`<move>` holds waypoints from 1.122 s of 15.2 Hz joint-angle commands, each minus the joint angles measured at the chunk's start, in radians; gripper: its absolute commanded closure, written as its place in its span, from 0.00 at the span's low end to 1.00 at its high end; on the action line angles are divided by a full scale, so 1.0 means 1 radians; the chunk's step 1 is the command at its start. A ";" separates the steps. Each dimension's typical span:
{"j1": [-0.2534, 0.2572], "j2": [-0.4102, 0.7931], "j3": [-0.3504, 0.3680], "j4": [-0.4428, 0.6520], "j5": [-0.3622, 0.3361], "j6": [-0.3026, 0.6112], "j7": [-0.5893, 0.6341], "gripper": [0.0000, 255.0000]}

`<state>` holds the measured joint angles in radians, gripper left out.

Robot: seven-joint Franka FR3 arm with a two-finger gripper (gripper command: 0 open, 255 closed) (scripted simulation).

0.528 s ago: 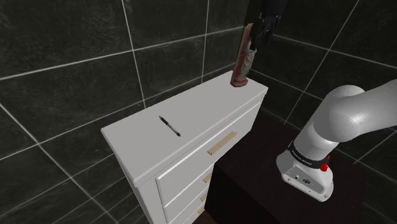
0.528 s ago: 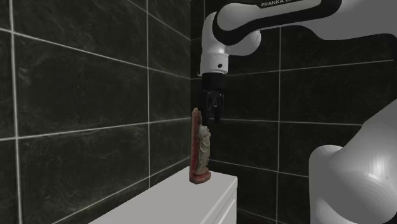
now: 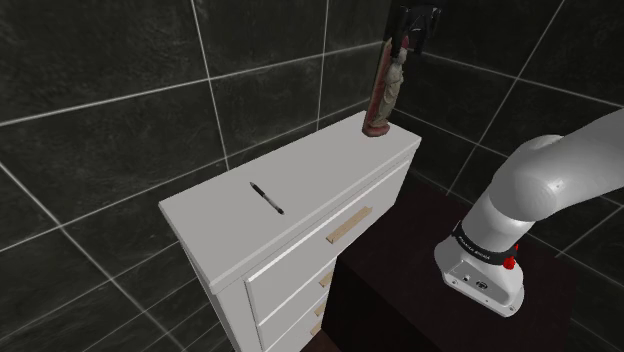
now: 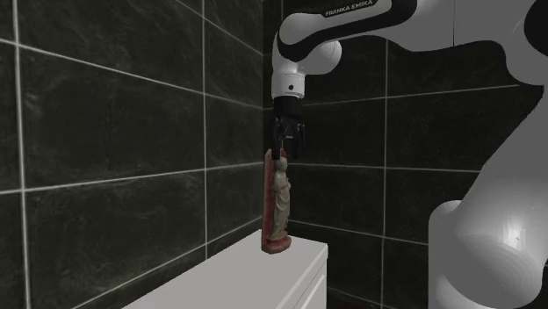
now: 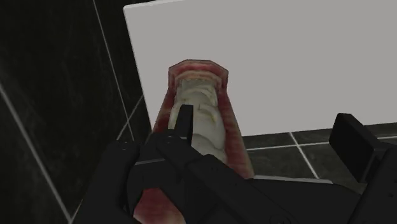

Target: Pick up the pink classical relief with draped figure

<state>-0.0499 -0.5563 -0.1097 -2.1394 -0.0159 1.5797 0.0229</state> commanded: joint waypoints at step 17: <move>-0.035 0.100 -0.049 0.014 -0.001 0.065 0.017 1.00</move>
<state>-0.0854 -0.4569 -0.1585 -2.1244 -0.0168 1.6445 0.0393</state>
